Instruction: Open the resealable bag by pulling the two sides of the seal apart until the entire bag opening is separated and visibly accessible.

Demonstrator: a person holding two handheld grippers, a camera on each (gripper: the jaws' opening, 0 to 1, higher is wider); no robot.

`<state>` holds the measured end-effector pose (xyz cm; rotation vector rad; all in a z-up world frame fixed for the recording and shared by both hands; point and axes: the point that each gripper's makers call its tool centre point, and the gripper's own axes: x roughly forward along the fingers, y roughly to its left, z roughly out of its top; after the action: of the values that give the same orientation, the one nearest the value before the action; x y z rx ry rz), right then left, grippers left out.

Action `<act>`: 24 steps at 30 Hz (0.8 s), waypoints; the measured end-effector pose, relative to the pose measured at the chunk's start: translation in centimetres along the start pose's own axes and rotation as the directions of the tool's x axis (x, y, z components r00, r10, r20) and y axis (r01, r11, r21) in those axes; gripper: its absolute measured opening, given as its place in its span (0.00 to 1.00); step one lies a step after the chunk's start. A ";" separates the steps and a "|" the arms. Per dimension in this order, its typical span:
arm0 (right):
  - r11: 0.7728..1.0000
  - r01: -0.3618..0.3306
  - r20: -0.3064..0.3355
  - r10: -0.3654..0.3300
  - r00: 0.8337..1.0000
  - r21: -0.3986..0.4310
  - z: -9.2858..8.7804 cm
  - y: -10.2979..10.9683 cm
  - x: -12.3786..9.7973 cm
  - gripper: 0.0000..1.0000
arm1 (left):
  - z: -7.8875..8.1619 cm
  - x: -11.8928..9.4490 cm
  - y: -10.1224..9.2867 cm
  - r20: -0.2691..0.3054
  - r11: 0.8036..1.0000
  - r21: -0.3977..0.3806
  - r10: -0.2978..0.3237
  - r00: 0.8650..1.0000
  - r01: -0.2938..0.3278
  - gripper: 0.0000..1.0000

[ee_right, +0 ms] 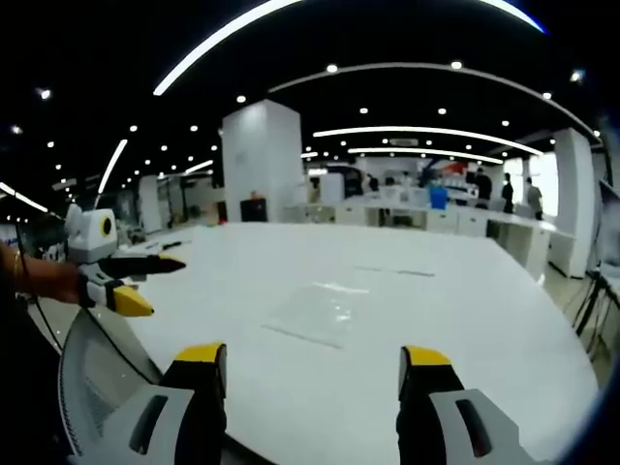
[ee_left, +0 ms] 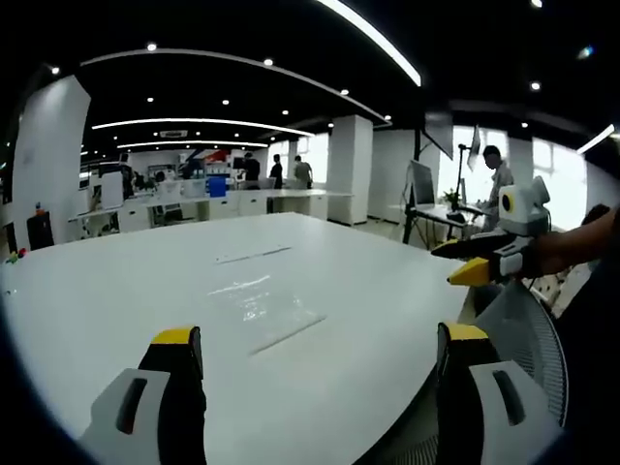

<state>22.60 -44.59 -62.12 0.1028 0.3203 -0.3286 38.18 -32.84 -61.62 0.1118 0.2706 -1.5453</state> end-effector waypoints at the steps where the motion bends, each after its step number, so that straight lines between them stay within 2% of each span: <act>1: 1.000 0.002 0.007 -0.002 1.000 -0.001 0.1 -0.1 -0.1 0.71 | -0.1 0.0 -0.1 -0.004 1.000 0.002 -0.002 1.000 0.002 1.00; 24: 1.000 -0.007 -0.008 0.008 1.000 0.020 -0.7 0.0 -0.1 0.70 | -0.3 0.4 -1.3 -0.041 0.999 0.013 -0.041 0.998 0.042 0.99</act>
<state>22.28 -44.44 -62.77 0.1247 0.3248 -0.3241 36.89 -33.17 -61.89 0.1495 0.2967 -1.5875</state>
